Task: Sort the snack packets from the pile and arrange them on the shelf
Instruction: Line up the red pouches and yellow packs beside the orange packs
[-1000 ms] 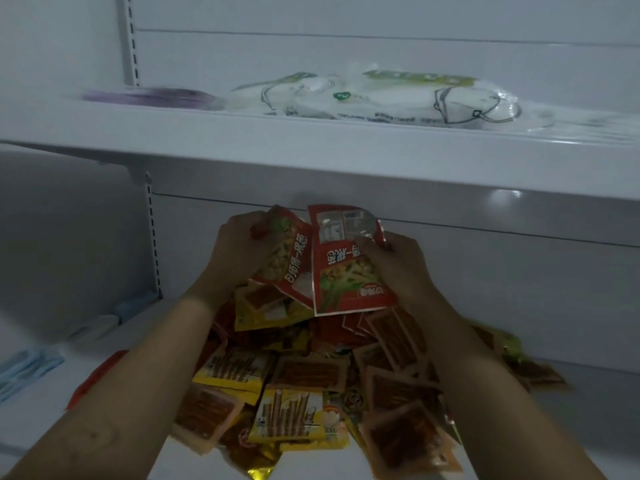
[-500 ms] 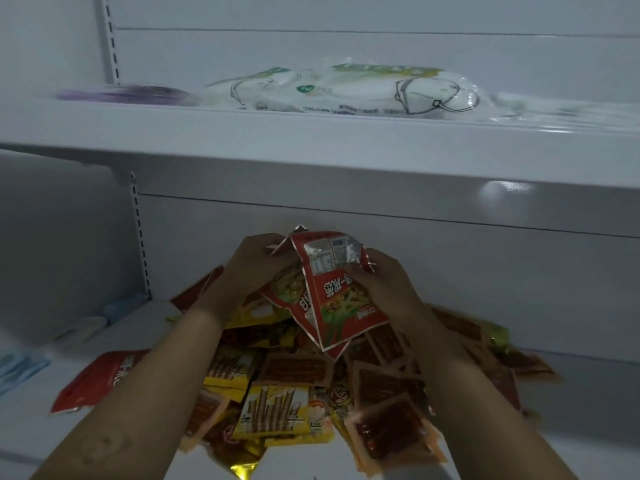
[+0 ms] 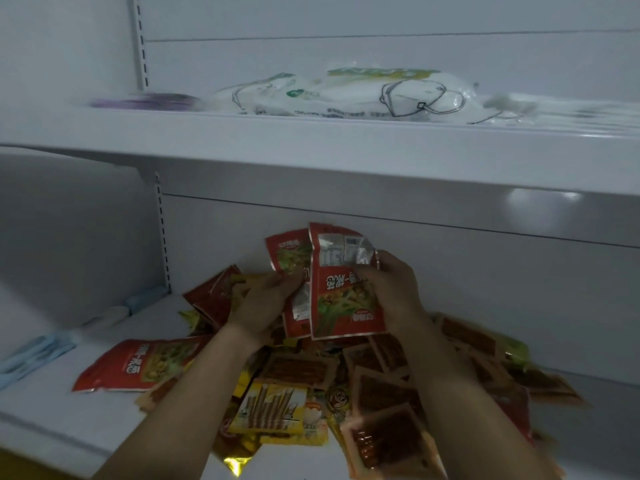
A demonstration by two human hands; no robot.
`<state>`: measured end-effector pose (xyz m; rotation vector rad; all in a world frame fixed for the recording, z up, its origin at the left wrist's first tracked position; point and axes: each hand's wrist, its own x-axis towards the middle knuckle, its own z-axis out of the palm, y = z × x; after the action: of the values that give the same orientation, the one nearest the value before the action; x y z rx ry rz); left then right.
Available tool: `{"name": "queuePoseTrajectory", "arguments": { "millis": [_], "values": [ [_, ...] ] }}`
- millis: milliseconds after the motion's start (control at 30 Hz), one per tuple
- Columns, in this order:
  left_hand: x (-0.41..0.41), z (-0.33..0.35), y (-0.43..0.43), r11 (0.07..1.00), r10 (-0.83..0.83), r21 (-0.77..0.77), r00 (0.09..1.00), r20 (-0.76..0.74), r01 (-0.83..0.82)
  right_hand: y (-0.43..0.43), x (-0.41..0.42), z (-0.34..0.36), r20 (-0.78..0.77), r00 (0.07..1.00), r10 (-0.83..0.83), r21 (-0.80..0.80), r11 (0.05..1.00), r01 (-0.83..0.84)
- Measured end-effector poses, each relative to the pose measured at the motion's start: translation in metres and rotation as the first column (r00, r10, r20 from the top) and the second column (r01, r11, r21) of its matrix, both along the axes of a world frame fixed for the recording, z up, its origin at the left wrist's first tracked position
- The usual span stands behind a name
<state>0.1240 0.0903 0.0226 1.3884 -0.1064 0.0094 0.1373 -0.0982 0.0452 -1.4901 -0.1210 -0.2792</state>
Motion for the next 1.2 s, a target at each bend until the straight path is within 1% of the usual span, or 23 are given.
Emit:
{"name": "queuePoseTrajectory", "arguments": {
  "millis": [33, 100, 167, 200, 233, 267, 300, 333, 367, 433, 467, 500, 567, 600, 633, 667, 733, 767, 800, 900, 967, 1067, 1200],
  "values": [
    [0.001, -0.003, 0.004, 0.999, 0.040, 0.022, 0.999, -0.017, -0.039, -0.004, 0.000, 0.002, 0.027, 1.000, -0.008, 0.021, 1.000, 0.007],
    [0.001, -0.007, 0.014, 0.991, 0.129, 0.052, 0.990, -0.058, -0.126, -0.012, 0.001, 0.007, 0.132, 0.991, -0.029, 0.045, 0.999, 0.023],
    [0.000, -0.011, 0.021, 0.979, 0.198, 0.054, 0.977, -0.084, -0.194, -0.014, 0.005, 0.011, 0.228, 0.972, -0.058, 0.028, 0.998, 0.053],
    [-0.001, -0.012, 0.022, 0.977, 0.212, 0.052, 0.973, -0.090, -0.208, -0.013, 0.006, 0.011, 0.266, 0.962, -0.057, -0.010, 0.998, 0.062],
    [-0.002, -0.014, 0.022, 0.977, 0.213, 0.046, 0.973, -0.090, -0.209, -0.009, 0.008, 0.009, 0.309, 0.951, -0.033, -0.082, 0.995, 0.061],
    [-0.003, -0.014, 0.021, 0.980, 0.200, 0.042, 0.976, -0.085, -0.197, -0.004, 0.009, 0.006, 0.342, 0.940, 0.020, -0.150, 0.988, 0.033],
    [-0.004, -0.013, 0.020, 0.984, 0.176, 0.031, 0.981, -0.078, -0.174, 0.003, 0.011, -0.001, 0.359, 0.927, 0.106, -0.204, 0.978, -0.033],
    [-0.006, -0.012, 0.017, 0.988, 0.151, 0.012, 0.986, -0.075, -0.151, 0.011, 0.012, -0.007, 0.352, 0.916, 0.192, -0.206, 0.971, -0.124],
    [-0.008, -0.011, 0.015, 0.991, 0.128, -0.019, 0.989, -0.080, -0.130, 0.017, 0.012, -0.012, 0.315, 0.908, 0.275, -0.157, 0.959, -0.236],
    [-0.012, -0.008, 0.014, 0.992, 0.086, -0.078, 0.989, -0.122, -0.096, 0.025, 0.012, -0.021, 0.254, 0.884, 0.391, -0.102, 0.920, -0.378],
    [-0.014, -0.007, 0.015, 0.993, 0.071, -0.088, 0.987, -0.142, -0.084, 0.025, 0.010, -0.024, 0.253, 0.864, 0.435, -0.144, 0.900, -0.411],
    [-0.015, -0.008, 0.017, 0.994, 0.057, -0.080, 0.988, -0.140, -0.068, 0.022, 0.009, -0.028, 0.247, 0.847, 0.471, -0.232, 0.877, -0.420],
    [-0.019, -0.012, 0.021, 1.000, 0.022, -0.001, 0.997, -0.072, -0.022, 0.017, 0.010, -0.034, 0.198, 0.820, 0.537, -0.426, 0.801, -0.421],
    [-0.021, -0.013, 0.021, 0.999, 0.012, 0.045, 1.000, -0.023, -0.011, 0.017, 0.011, -0.037, 0.158, 0.834, 0.529, -0.486, 0.777, -0.400],
    [-0.022, -0.014, 0.021, 0.997, 0.021, 0.080, 1.000, 0.022, -0.022, 0.017, 0.012, -0.041, 0.142, 0.859, 0.492, -0.521, 0.775, -0.358],
    [-0.022, -0.015, 0.020, 0.994, 0.049, 0.094, 0.997, 0.056, -0.054, 0.018, 0.013, -0.044, 0.129, 0.888, 0.442, -0.496, 0.804, -0.329],
    [-0.021, -0.016, 0.019, 0.987, 0.128, 0.084, 0.987, 0.094, -0.136, 0.021, 0.015, -0.043, 0.088, 0.934, 0.348, -0.330, 0.894, -0.302],
    [-0.020, -0.017, 0.019, 0.981, 0.168, 0.081, 0.981, 0.100, -0.176, 0.021, 0.015, -0.042, 0.071, 0.949, 0.308, -0.264, 0.923, -0.280],
    [-0.020, -0.018, 0.019, 0.975, 0.196, 0.083, 0.975, 0.106, -0.205, 0.021, 0.012, -0.041, 0.056, 0.953, 0.299, -0.251, 0.928, -0.276],
    [-0.019, -0.022, 0.015, 0.968, 0.205, 0.115, 0.968, 0.143, -0.222, 0.022, 0.001, -0.037, -0.014, 0.921, 0.390, -0.401, 0.841, -0.362],
    [-0.020, -0.021, 0.011, 0.966, 0.200, 0.130, 0.965, 0.169, -0.223, 0.026, 0.000, -0.037, -0.006, 0.920, 0.393, -0.458, 0.816, -0.352],
    [-0.021, -0.021, 0.010, 0.969, 0.194, 0.119, 0.963, 0.189, -0.219, 0.030, -0.003, -0.035, 0.050, 0.926, 0.374, -0.543, 0.788, -0.289],
    [-0.029, -0.018, 0.022, 0.945, 0.254, 0.159, 0.946, 0.200, -0.287, 0.044, -0.007, -0.034, 0.073, 0.907, 0.415, -0.544, 0.779, -0.313]
  ]
}}
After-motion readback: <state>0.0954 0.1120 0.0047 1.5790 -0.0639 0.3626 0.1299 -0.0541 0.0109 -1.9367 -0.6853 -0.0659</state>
